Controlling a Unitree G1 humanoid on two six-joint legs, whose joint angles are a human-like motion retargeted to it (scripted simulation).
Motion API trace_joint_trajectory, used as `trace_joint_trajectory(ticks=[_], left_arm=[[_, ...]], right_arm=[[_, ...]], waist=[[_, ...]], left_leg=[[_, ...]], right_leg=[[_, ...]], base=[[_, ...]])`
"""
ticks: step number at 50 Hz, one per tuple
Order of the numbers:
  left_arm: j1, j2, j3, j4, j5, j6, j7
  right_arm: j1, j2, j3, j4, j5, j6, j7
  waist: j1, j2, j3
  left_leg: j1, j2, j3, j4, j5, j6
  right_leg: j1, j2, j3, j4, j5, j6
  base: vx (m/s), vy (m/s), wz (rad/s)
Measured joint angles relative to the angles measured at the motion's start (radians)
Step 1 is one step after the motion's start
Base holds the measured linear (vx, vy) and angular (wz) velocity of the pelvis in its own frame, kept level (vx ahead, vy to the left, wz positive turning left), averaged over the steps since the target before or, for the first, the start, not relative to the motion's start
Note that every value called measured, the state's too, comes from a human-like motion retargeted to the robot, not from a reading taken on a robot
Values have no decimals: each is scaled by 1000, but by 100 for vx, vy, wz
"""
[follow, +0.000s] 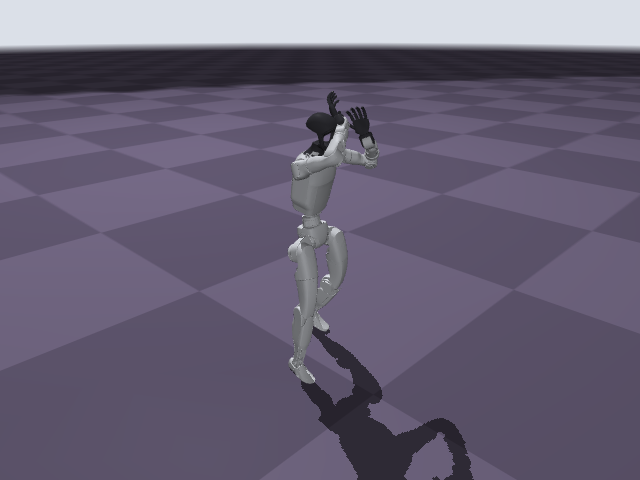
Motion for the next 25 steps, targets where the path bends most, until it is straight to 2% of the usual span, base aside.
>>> trace_joint_trajectory(ticks=[2,3,5,7,10,12,15,16,17,18,20,22,25], left_arm=[[21,6,18,4,29,38,-1],[30,22,22,-3,31,24,-12],[44,-7,-11,-62,-143,-124,-41],[56,51,32,-12,-6,-24,1],[81,60,27,-39,-28,-62,0],[79,72,48,-28,5,-29,20],[80,71,51,-38,13,-28,36],[71,29,17,-79,-127,-157,-3],[63,9,4,-91,-187,-213,-22],[59,36,31,-48,-88,-124,-3],[53,54,41,-26,7,-36,23],[16,60,6,-29,20,-41,45],[33,52,-7,-37,12,-38,48]], right_arm=[[-75,-22,27,37,-149,20,83],[-67,-41,46,29,-176,-32,128],[-29,-14,52,-28,38,-101,98],[-23,-14,36,-35,53,-64,33],[-42,-17,58,1,10,-96,80],[-29,18,31,-7,32,-63,44],[-20,49,15,-12,87,-67,7],[-17,66,16,-23,170,-103,-12],[-15,71,12,-28,201,-118,-24],[-10,51,-3,-21,130,-91,-22],[-12,39,-22,-10,19,-46,-3],[59,127,-16,-114,495,-247,-45],[96,139,-21,-119,551,-271,-29]], waist=[[16,15,1],[31,4,-4],[55,-9,-15],[81,-14,-27],[111,-26,-46],[136,-23,-60],[165,-18,-85],[175,-21,-86],[186,-21,-92],[198,-14,-108],[213,-4,-121],[207,-10,-100],[205,-16,-107]], left_leg=[[-81,-1,-18,168,68,-10],[-123,-7,-28,241,88,-11],[-207,-21,-33,358,78,-17],[-264,-32,-12,410,35,-11],[-336,-36,33,396,1,-10],[-373,-37,46,324,2,-18],[-404,-40,36,141,0,-15],[-399,-42,35,49,0,-10],[-392,-42,32,-40,2,-5],[-381,-38,26,-127,9,1],[-353,-34,3,-267,47,2],[-316,-46,-29,-345,91,1],[-266,-52,-48,-346,74,21]], right_leg=[[35,3,14,-20,-12,12],[52,4,20,-34,-15,14],[76,2,34,-65,-21,26],[102,-5,51,-85,-33,32],[127,-12,70,-108,-51,39],[137,-7,82,-120,-63,45],[148,4,94,-127,-84,56],[148,4,96,-115,-98,60],[149,6,99,-103,-111,61],[154,12,102,-89,-123,58],[165,26,107,-57,-147,44],[168,24,107,1,-171,30],[163,16,105,100,-157,-1]], base=[[46,-17,-47],[44,-15,-51],[42,-12,-54],[42,-7,-54],[41,-3,-46],[41,2,-39],[42,6,-27],[44,9,-17],[46,12,-15],[48,14,-16],[48,16,-15],[47,17,-6],[47,20,-1]])
